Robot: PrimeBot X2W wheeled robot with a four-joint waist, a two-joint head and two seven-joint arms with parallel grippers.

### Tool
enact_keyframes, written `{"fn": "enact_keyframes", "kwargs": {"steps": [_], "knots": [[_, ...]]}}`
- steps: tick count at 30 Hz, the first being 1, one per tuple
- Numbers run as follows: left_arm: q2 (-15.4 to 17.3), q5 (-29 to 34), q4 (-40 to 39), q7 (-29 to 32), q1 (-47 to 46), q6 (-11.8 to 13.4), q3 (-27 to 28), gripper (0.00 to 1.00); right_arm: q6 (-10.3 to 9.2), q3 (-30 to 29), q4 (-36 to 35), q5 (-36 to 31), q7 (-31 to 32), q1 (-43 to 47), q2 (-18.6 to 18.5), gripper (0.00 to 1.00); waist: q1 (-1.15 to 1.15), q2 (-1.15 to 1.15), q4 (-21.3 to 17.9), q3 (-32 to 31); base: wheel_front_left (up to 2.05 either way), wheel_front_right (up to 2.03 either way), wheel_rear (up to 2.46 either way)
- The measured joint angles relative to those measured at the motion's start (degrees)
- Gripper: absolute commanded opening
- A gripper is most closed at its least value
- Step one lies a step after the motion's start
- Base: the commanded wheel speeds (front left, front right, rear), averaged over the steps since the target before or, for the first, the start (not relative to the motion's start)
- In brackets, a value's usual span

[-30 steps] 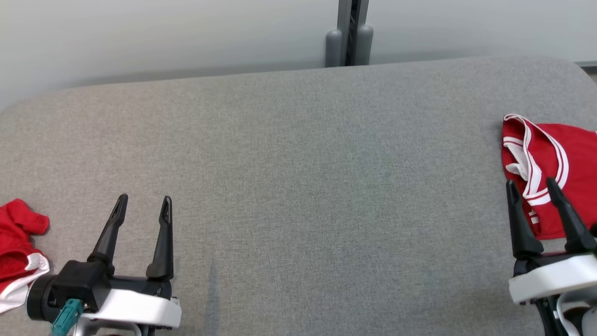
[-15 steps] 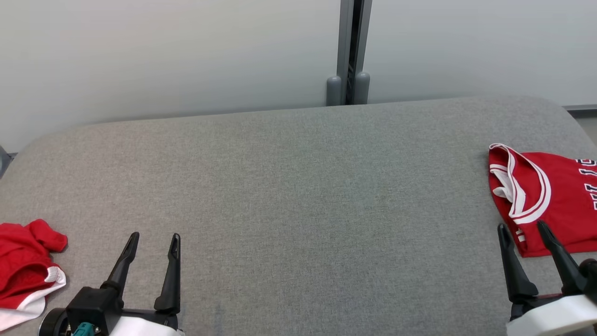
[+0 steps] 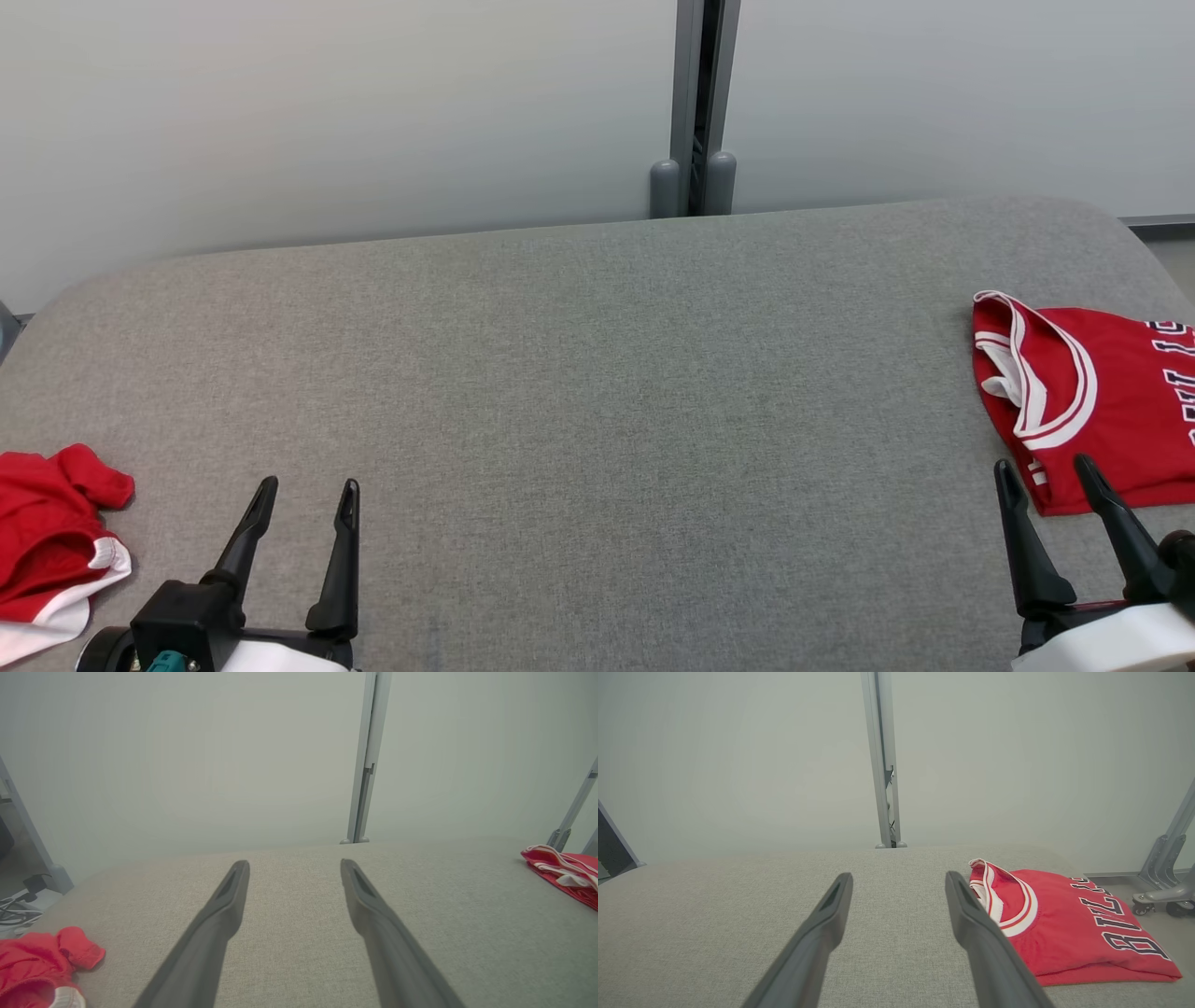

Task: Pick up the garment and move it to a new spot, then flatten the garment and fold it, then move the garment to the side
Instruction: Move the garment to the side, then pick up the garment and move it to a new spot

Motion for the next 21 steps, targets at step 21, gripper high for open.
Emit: {"fn": "enact_keyframes", "kwargs": {"steps": [21], "knots": [[-0.44,-0.68,0.26,-0.8,-2.49,0.23,-0.29,1.0,0.0,-0.85,-1.04,-0.34,-0.41,-0.13,0.41,1.0,0.0,0.0,3.42,1.43,0.0,0.0,0.0]]}}
